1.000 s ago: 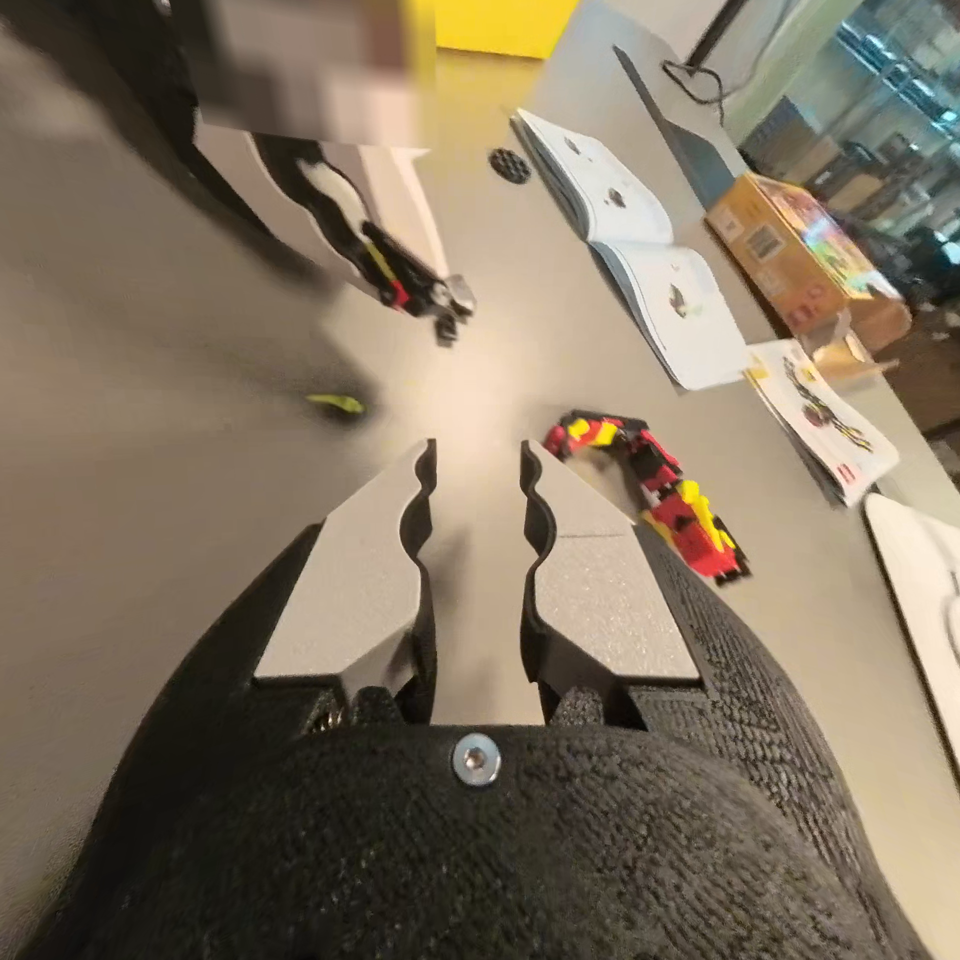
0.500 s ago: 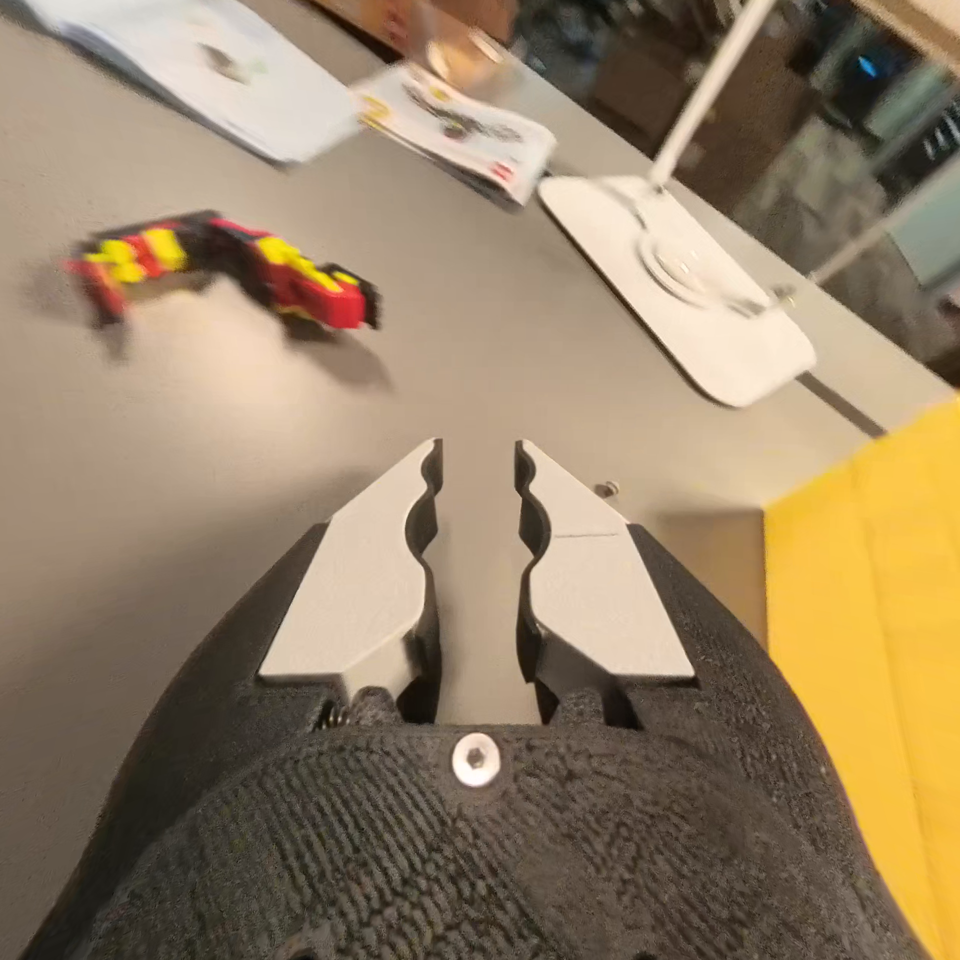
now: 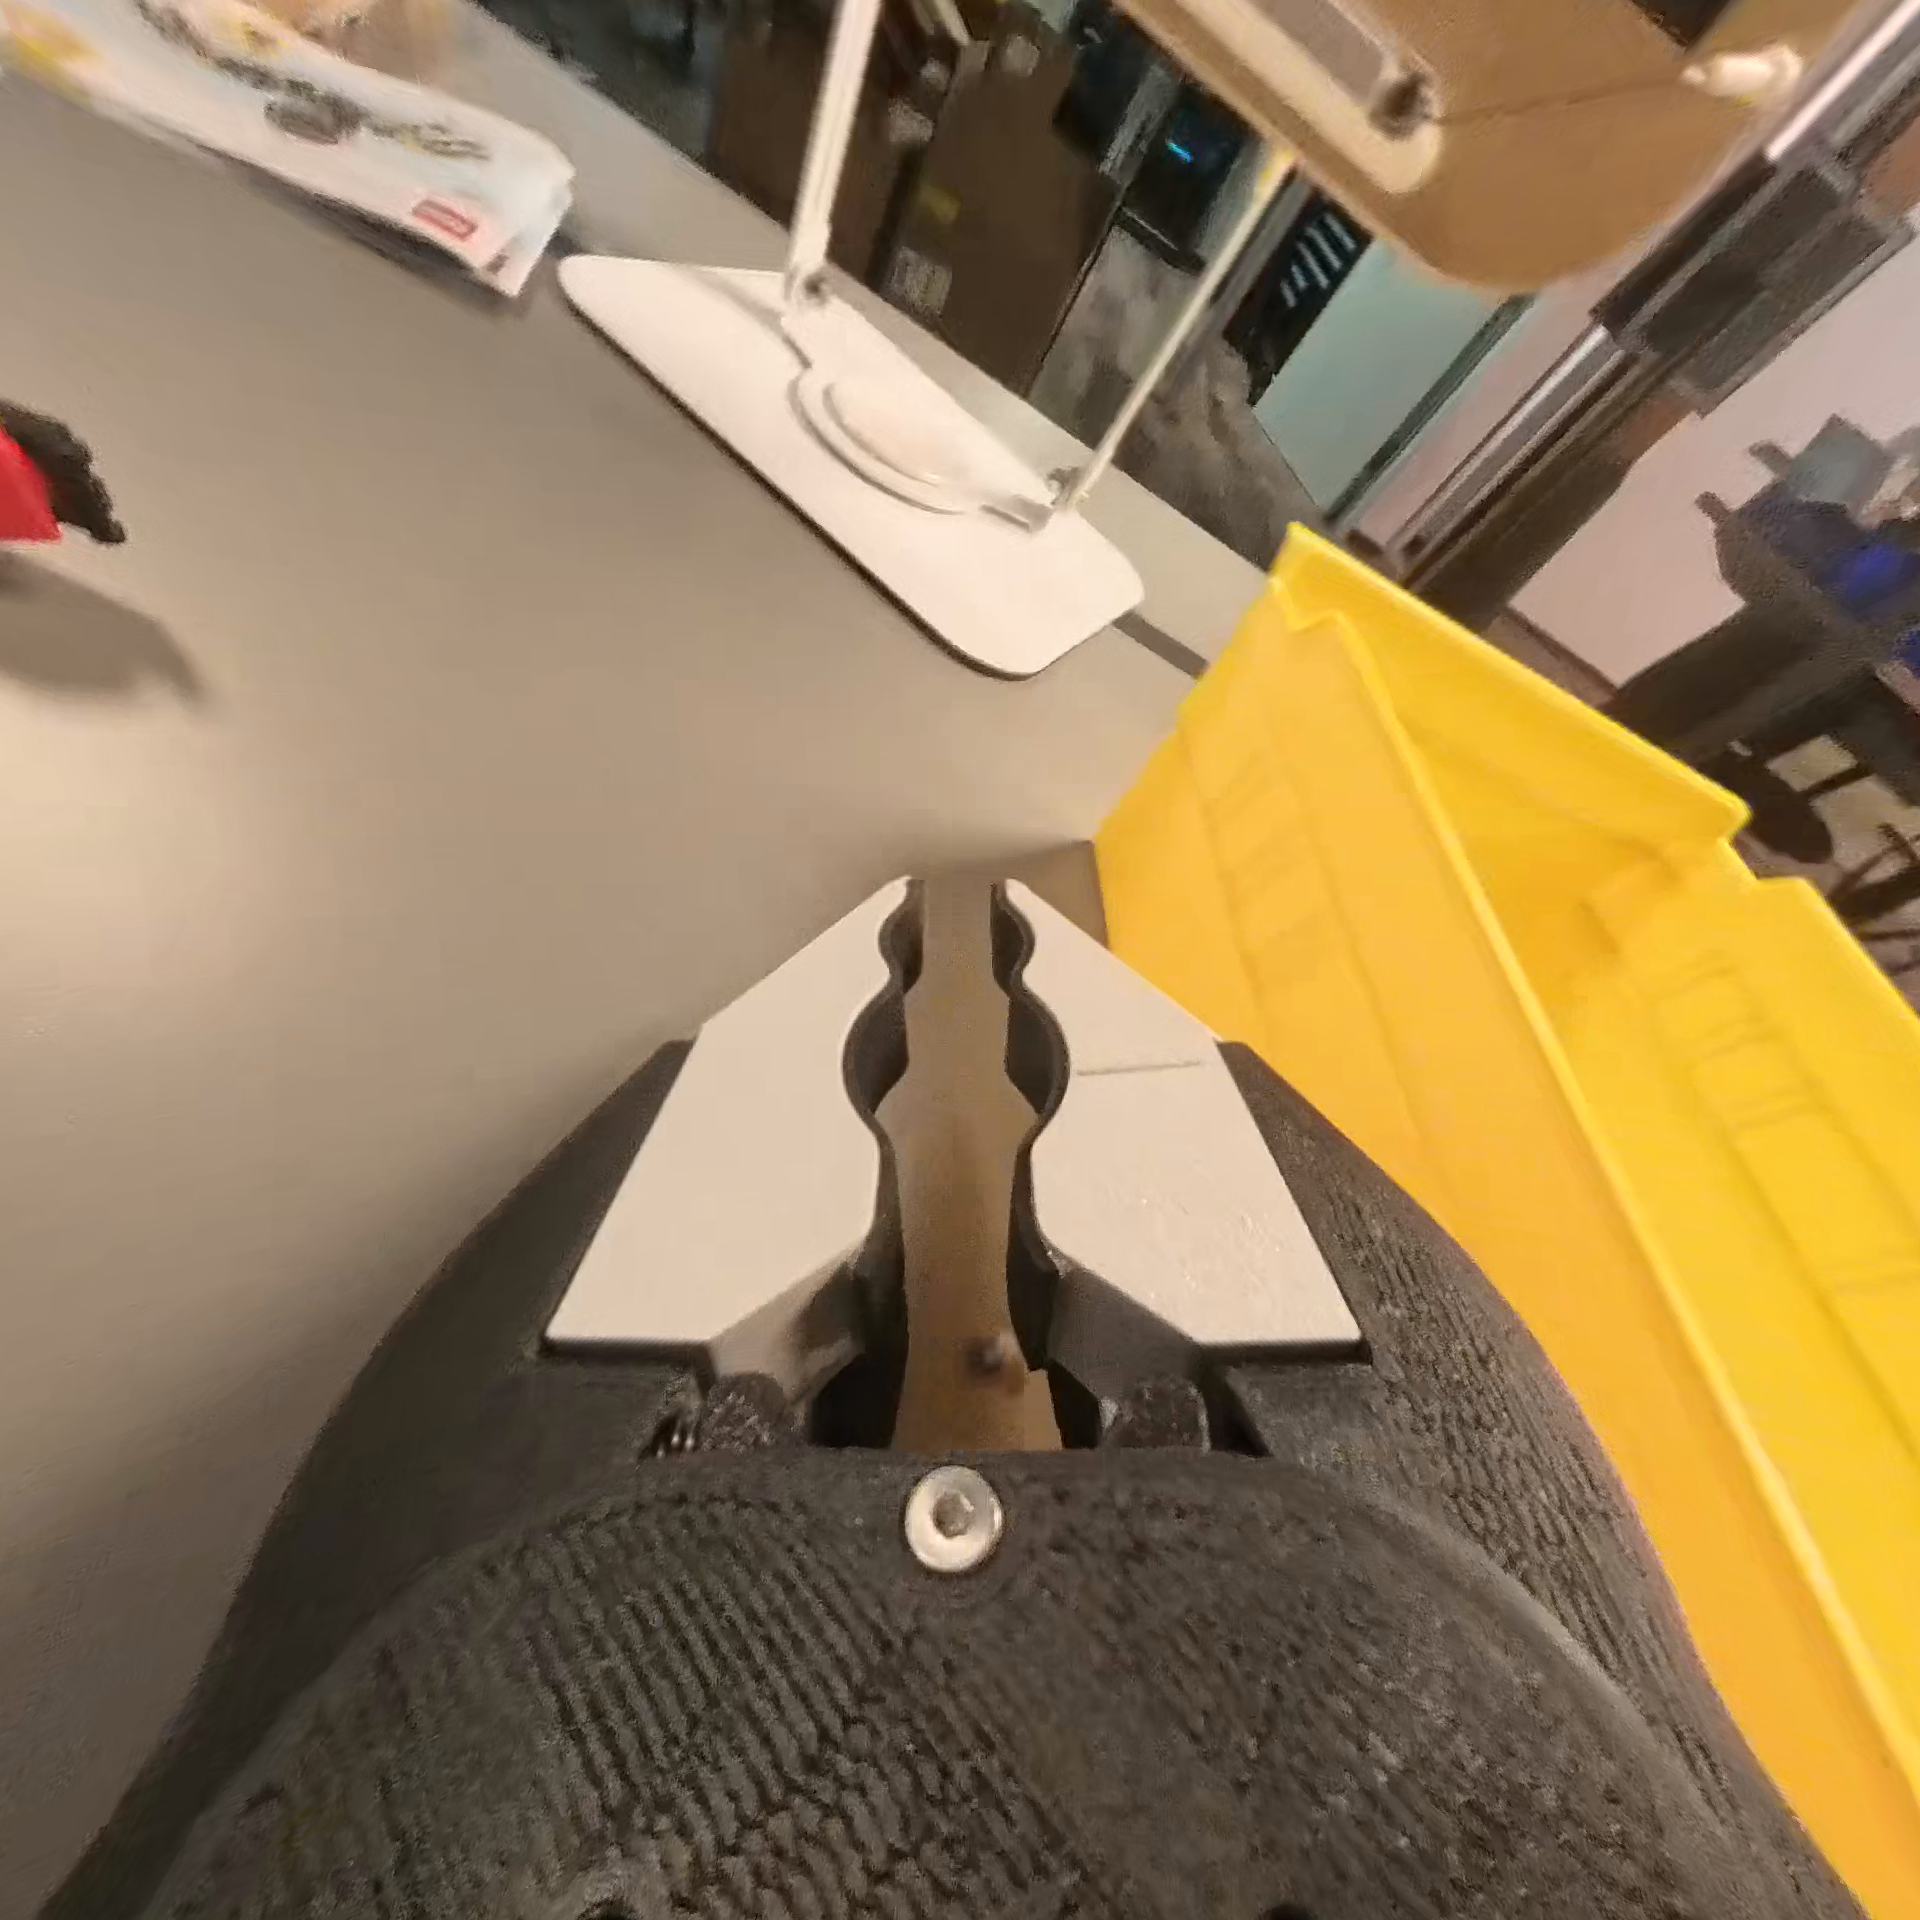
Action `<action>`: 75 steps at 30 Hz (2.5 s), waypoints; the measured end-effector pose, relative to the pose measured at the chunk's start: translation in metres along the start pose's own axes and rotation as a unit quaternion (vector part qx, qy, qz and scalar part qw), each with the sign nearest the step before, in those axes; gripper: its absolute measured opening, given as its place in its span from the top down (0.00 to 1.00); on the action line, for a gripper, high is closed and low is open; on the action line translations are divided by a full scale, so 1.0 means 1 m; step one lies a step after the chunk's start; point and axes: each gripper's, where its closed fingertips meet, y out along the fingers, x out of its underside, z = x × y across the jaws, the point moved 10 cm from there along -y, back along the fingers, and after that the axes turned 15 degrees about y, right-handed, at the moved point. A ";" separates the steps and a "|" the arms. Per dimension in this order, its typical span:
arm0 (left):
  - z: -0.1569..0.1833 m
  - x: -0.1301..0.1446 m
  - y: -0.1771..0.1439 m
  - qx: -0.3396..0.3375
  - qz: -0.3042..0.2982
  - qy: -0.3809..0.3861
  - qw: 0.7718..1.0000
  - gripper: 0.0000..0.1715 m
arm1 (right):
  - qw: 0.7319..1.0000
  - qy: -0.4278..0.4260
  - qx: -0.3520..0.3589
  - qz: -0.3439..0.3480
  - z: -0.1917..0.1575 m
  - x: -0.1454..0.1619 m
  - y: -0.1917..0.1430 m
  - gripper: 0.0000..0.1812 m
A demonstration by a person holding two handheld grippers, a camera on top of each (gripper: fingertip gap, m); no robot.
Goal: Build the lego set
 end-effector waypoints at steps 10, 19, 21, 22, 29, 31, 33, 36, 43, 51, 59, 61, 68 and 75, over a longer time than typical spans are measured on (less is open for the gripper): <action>0.000 0.001 -0.001 0.006 0.018 -0.024 1.000 0.91 | 0.981 0.071 -0.183 0.006 0.021 0.009 -0.030 0.99; -0.001 -0.001 0.000 0.001 0.023 -0.017 1.000 0.91 | 0.924 0.109 -0.354 -0.096 0.008 0.020 -0.042 0.95; -0.001 -0.001 0.000 0.000 0.023 -0.015 1.000 0.91 | 0.915 0.080 -0.377 -0.125 -0.004 0.022 -0.043 0.90; -0.001 -0.001 0.000 0.000 0.023 -0.015 1.000 0.91 | 0.913 0.069 -0.377 -0.137 -0.007 0.023 -0.043 0.88; -0.002 -0.001 0.001 -0.001 0.023 -0.015 1.000 0.91 | 0.927 0.059 -0.330 -0.168 -0.010 0.025 -0.034 0.94; -0.002 -0.001 0.001 -0.001 0.023 -0.016 1.000 0.91 | 0.928 0.057 -0.328 -0.168 -0.010 0.025 -0.034 0.97; -0.002 0.000 0.001 -0.001 0.023 -0.016 1.000 0.91 | 0.928 0.055 -0.328 -0.167 -0.011 0.025 -0.034 0.97; -0.003 0.000 0.002 0.000 0.024 -0.017 1.000 0.91 | 0.922 0.030 -0.353 -0.155 -0.017 0.024 -0.038 0.95; -0.004 -0.001 0.002 -0.002 0.026 -0.012 1.000 0.91 | 0.883 -0.047 -0.460 -0.081 -0.075 0.001 -0.052 1.00; -0.004 0.000 0.003 -0.002 0.026 -0.013 1.000 0.91 | 0.937 -0.001 -0.322 -0.132 -0.012 0.024 -0.054 0.83; -0.005 0.000 0.002 -0.002 0.027 -0.013 1.000 0.91 | 0.941 0.063 -0.316 -0.101 0.016 0.035 -0.068 0.85; -0.005 0.000 0.002 -0.002 0.027 -0.013 1.000 0.91 | 0.942 0.046 -0.310 -0.117 0.011 0.037 -0.066 0.87; -0.005 0.000 0.002 -0.002 0.027 -0.014 1.000 0.91 | 0.944 -0.009 -0.305 -0.127 -0.012 0.032 -0.055 0.93; -0.005 0.001 0.002 -0.001 0.028 -0.015 1.000 0.91 | 0.945 0.020 -0.294 -0.142 -0.008 0.032 -0.050 0.93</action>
